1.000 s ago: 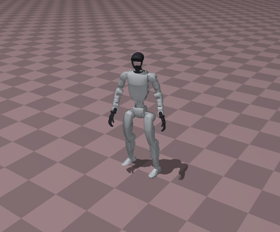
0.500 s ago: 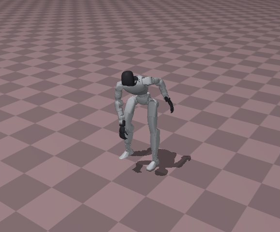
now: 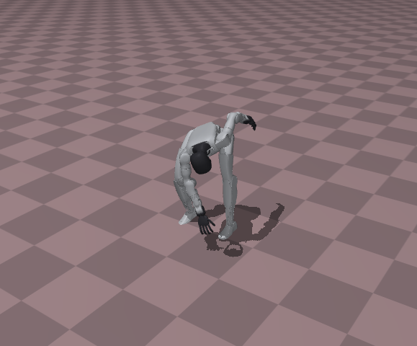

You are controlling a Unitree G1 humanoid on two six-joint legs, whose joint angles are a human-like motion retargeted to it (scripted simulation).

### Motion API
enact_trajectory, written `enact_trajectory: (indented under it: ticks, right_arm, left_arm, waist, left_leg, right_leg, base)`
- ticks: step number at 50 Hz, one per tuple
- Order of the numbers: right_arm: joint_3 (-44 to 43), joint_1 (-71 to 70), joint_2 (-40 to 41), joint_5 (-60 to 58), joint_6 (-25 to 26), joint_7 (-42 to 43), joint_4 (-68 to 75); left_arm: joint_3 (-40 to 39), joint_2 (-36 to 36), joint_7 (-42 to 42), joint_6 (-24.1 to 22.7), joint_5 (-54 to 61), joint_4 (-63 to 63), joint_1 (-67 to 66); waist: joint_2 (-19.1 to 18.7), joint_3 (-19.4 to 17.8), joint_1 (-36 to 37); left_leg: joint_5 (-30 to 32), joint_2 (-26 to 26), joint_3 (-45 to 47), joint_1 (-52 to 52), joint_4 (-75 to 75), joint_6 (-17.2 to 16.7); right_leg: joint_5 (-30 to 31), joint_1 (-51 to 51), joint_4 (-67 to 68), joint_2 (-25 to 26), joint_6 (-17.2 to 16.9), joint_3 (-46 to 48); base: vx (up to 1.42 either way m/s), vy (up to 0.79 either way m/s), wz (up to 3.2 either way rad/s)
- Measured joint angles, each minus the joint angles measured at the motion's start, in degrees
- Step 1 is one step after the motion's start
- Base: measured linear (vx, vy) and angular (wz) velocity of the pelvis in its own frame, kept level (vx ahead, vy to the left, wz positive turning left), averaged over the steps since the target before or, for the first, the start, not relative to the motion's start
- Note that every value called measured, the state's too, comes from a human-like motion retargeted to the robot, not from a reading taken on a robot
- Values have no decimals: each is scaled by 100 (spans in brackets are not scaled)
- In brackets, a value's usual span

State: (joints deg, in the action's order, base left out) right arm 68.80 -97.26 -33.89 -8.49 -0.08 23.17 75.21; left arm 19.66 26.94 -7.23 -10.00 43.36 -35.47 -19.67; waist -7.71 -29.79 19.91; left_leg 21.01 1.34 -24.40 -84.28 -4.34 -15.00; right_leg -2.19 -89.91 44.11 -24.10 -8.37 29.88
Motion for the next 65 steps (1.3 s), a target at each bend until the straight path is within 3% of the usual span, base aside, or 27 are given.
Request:
enact_trajectory:
  ticks: [8, 15, 18, 25, 27, 29, 35, 41, 52, 65]
  right_arm:
    - [-608, 1813, 723, -395, 78, 590, -767]
    - [-1303, 4024, 1218, -1192, 96, 636, -1843]
    - [-1807, 4933, 1408, -936, 53, 683, -2094]
    - [-3383, 7497, 1571, -130, 3, 321, -2569]
    - [-3889, 8294, 1486, -179, -66, -66, -2747]
    - [-3837, 8498, 1405, 186, 44, -30, -2640]
    - [-4347, 9246, 1127, 630, 24, -478, -2302]
    - [-4767, 9319, 1062, 810, 222, -750, -1736]
    - [-5150, 9659, 1209, 652, 400, -1103, -1351]
    - [-5340, 10302, 1421, 581, 450, -1168, -998]
  left_arm:
    - [-507, -75, 136, 167, -482, -417, -132]
    - [-1134, -214, -69, 224, -1378, -1005, 297]
    - [-1352, -186, -483, 227, -1383, -1129, 649]
    - [-1744, -464, -903, 392, -1573, -1438, 1148]
    - [-1913, -732, -616, 322, -2073, -1534, 1123]
    - [-1787, -711, -1006, 405, -1486, -1512, 1376]
    - [-1417, -890, -995, 381, -1590, -1651, 1847]
    - [-1025, -895, -884, 472, -1893, -1893, 2335]
    - [-717, -865, -706, 561, -2081, -2039, 2659]
    - [-813, -1186, -551, 723, -2275, -2332, 1932]
  waist:
    - [621, 0, -291]
    - [1352, 0, -448]
    - [1484, 0, -371]
    - [1630, 751, -216]
    - [1449, 905, -246]
    - [1554, 1212, -260]
    - [1392, 1807, -442]
    - [1171, 2237, -855]
    - [767, 2437, -1641]
    - [746, 2738, -1881]
  left_leg:
    - [-228, -212, 240, 1452, 7, 0]
    - [-656, -412, 684, 3519, 35, 0]
    - [-756, -732, 726, 4449, -66, 0]
    - [-1423, -712, 1577, 6561, -66, 228]
    - [-2234, -674, 1890, 7068, 575, 209]
    - [-1801, -579, 2072, 7594, -66, 316]
    - [-2235, -414, 2680, 8642, -66, 347]
    - [-2475, -360, 3152, 9110, -66, 356]
    - [-2625, -328, 3473, 9522, -66, 347]
    - [-2642, -416, 3450, 9613, -66, 394]
  right_leg:
    - [4, 1508, -426, 347, -52, -114]
    - [-36, 3614, -1137, 729, -105, -477]
    - [128, 4815, -2073, 1221, -22, -547]
    - [173, 6808, -2877, 1349, -254, -1260]
    - [-67, 7468, -2780, 1300, -433, -1323]
    - [149, 7742, -3251, 1282, -400, -1664]
    - [314, 8869, -4141, 1223, -639, -2126]
    - [363, 9202, -4456, 1221, -663, -2552]
    - [119, 9278, -4152, 1214, -586, -2893]
    - [8, 9349, -4074, 1297, -501, -2861]
  base:
    - [4, -5, -57]
    - [13, -5, -74]
    - [15, -11, -100]
    - [29, 15, -99]
    - [35, 24, -94]
    - [20, 18, -116]
    - [20, 17, -93]
    - [9, 9, -75]
    - [2, 3, -23]
    - [0, 0, 2]
